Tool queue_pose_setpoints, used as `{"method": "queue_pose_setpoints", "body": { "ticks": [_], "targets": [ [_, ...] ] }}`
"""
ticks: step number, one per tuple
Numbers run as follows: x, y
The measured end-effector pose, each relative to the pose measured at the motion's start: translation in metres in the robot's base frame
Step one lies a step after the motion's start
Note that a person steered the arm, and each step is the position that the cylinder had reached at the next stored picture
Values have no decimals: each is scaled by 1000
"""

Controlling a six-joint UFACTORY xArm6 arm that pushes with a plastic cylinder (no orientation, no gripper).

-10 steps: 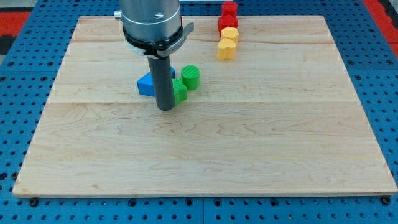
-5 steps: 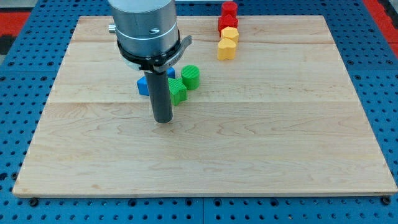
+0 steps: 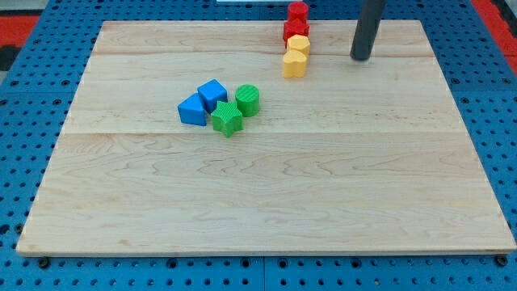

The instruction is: Move the yellow heart to the center of the board

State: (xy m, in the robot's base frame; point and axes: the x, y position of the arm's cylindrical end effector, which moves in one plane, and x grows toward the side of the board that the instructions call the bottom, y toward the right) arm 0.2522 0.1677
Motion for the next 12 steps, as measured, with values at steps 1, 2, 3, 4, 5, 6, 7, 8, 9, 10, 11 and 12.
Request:
{"method": "queue_pose_setpoints", "body": {
  "ticks": [1,2,3,4,5,6,7,8,9,10,11,12],
  "targets": [
    [-59,-2],
    [-61,-4],
    [-61,-7],
    [-48,1],
    [-36,1],
    [-21,-16],
    [1,-60],
    [9,-61],
    [12,-61],
    [45,-61],
    [61,-62],
    [47,-30]
  ]
}}
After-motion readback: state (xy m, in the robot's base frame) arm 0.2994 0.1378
